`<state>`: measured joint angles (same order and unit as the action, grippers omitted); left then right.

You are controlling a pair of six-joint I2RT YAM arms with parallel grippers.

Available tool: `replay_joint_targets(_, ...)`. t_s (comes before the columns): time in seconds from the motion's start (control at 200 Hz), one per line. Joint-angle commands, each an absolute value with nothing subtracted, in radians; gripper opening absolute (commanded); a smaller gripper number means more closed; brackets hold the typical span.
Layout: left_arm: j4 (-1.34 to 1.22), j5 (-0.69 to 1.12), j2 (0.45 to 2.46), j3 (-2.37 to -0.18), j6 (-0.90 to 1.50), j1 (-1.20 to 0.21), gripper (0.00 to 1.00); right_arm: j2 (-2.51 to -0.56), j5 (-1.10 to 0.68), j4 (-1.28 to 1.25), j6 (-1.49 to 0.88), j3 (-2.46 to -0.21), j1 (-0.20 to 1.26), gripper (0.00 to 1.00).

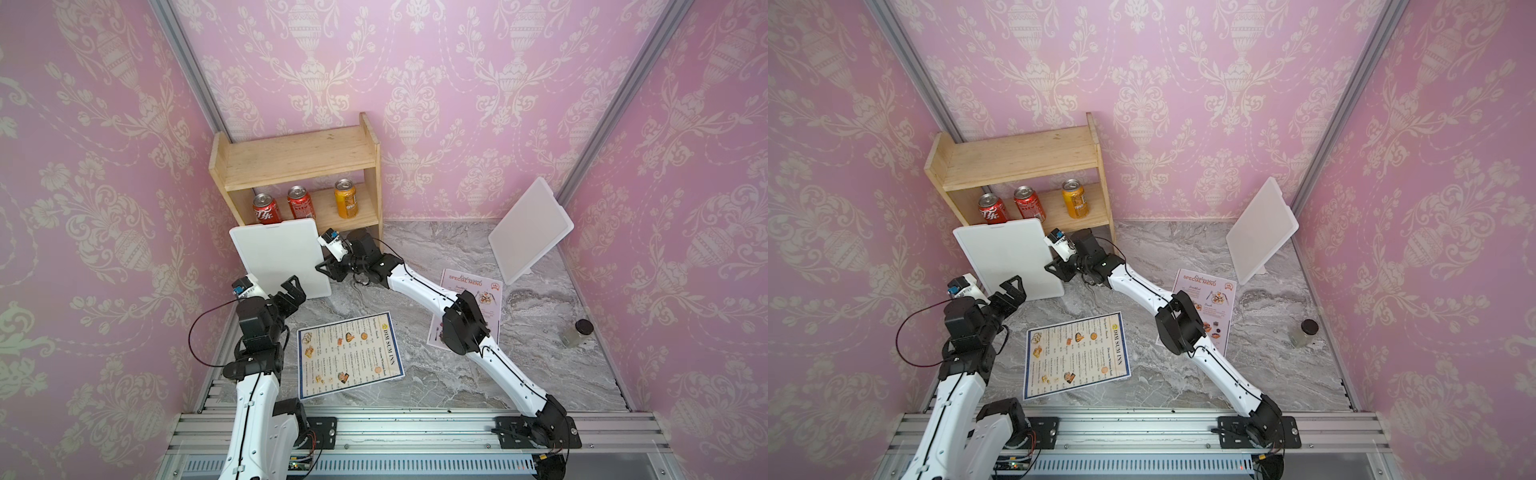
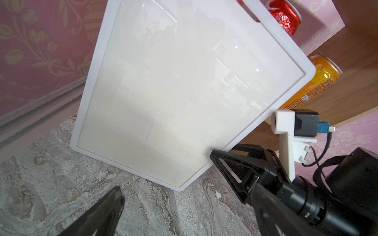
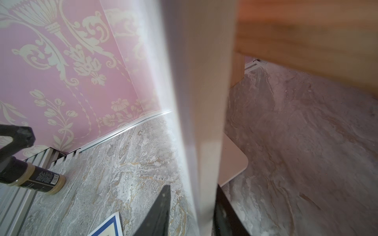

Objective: Insert the menus into the narrow rack
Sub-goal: Move the narrow rack to the center of the board.

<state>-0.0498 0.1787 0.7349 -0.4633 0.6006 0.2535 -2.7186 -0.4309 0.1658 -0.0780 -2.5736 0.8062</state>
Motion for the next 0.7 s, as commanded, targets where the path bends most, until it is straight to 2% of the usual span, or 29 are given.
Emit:
replay_joint_targets(0.0, -0.07, 0.199, 0.739, -0.465, 0.61, 0.265, 0.99, -2.67, -0.451, 0.188, -0.055, -2.536, 0.818, 0.31)
replay_joint_targets(0.215, -0.08, 0.201, 0.745, -0.466, 0.612, 0.264, 0.99, -2.643, -0.451, 0.224, -0.026, -2.515, 0.819, 0.14)
replay_joint_targets(0.345, -0.076, 0.202, 0.742, -0.469, 0.607, 0.265, 0.99, -2.641, -0.444, 0.228, -0.02, -2.516, 0.818, 0.1)
replay_joint_targets(0.455, -0.071, 0.199, 0.735, -0.469, 0.602, 0.265, 0.99, -2.638, -0.437, 0.249, -0.012, -2.515, 0.818, 0.01)
replay_joint_targets(0.695, -0.078, 0.202, 0.741, -0.468, 0.61, 0.265, 0.99, -2.526, -0.42, 0.258, 0.042, -2.329, 0.812, 0.0)
